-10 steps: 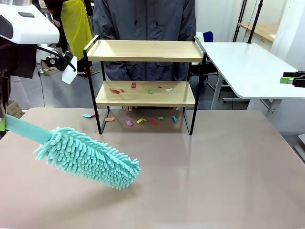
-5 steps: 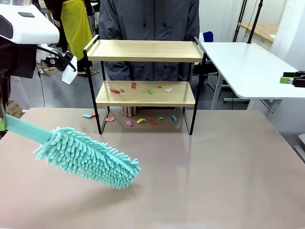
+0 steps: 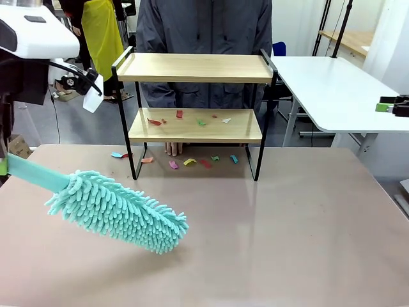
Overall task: Clean the shelf.
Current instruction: Clean the specific section of the Shelf indicated by the human with the Duster.
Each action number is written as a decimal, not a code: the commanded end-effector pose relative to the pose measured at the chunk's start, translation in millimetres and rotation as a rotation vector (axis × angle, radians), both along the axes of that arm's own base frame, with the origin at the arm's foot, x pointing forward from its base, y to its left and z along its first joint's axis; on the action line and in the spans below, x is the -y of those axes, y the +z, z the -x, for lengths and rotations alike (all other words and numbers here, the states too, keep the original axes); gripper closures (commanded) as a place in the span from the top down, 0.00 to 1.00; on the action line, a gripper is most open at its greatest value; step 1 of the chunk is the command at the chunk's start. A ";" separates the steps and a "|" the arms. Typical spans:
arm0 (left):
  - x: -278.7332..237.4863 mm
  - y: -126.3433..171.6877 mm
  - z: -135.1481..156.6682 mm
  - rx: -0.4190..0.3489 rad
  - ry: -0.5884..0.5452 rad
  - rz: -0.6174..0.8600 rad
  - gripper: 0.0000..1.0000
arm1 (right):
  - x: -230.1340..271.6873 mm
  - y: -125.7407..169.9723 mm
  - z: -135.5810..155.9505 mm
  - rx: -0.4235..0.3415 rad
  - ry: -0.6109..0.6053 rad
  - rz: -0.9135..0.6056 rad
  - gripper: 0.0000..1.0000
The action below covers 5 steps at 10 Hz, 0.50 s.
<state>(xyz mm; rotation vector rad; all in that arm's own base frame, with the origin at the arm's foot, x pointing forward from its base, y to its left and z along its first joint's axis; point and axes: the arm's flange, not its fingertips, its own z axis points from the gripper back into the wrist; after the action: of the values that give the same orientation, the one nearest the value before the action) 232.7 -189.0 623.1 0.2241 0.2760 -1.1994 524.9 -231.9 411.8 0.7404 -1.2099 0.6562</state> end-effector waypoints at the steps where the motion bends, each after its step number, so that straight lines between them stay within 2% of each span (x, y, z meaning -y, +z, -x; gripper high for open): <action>1: 2.2 0.9 2.8 0.003 0.012 0.004 0.13 | -2.3 1.8 0.9 -0.002 0.004 0.009 1.00; 4: 0.0 0.0 0.0 0.000 0.000 0.000 0.13 | -2.3 1.8 0.9 -0.002 0.004 0.009 1.00; 5: 10.8 -2.3 -5.5 0.009 0.044 0.069 0.13 | -2.3 1.8 0.9 -0.002 0.004 0.009 1.00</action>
<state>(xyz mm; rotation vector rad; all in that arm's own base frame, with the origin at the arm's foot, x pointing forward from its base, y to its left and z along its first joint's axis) 234.9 -191.9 621.9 0.2100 0.2651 -1.1924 524.9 -231.9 411.8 0.7404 -1.2099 0.6562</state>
